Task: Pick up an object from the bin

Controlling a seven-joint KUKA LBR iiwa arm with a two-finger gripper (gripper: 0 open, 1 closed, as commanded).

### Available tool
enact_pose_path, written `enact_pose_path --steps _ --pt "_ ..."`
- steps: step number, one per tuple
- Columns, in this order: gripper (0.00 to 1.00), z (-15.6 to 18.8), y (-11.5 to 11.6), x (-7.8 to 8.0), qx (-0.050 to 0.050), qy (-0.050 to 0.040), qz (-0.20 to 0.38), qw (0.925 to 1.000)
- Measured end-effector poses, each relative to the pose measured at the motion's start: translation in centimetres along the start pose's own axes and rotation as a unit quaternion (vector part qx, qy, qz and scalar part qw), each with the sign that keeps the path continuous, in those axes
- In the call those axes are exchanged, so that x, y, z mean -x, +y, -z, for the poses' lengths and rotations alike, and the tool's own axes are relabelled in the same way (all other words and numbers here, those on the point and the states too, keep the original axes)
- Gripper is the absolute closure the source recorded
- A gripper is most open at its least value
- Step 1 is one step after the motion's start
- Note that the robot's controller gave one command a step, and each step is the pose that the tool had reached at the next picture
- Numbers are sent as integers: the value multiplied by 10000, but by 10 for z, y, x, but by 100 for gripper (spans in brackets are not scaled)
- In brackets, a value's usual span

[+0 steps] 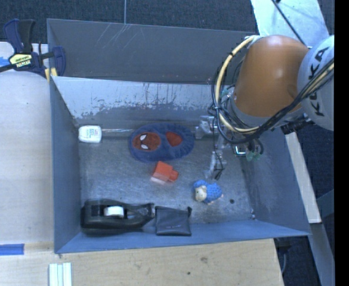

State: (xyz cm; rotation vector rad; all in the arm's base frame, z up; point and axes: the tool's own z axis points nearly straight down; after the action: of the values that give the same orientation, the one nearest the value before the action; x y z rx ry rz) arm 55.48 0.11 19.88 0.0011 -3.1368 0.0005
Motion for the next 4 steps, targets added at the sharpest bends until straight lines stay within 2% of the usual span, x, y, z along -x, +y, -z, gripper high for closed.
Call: enact_pose_path --steps 1,2,3,4 --pt "0 -129 9 26 3 -83 -252 9996" --pt "0 -126 -71 -13 -18 -69 1657 9861" --pt "0 -58 -79 -18 -20 -62 2623 9650" --pt "0 -62 -12 26 7 -65 2666 9638"
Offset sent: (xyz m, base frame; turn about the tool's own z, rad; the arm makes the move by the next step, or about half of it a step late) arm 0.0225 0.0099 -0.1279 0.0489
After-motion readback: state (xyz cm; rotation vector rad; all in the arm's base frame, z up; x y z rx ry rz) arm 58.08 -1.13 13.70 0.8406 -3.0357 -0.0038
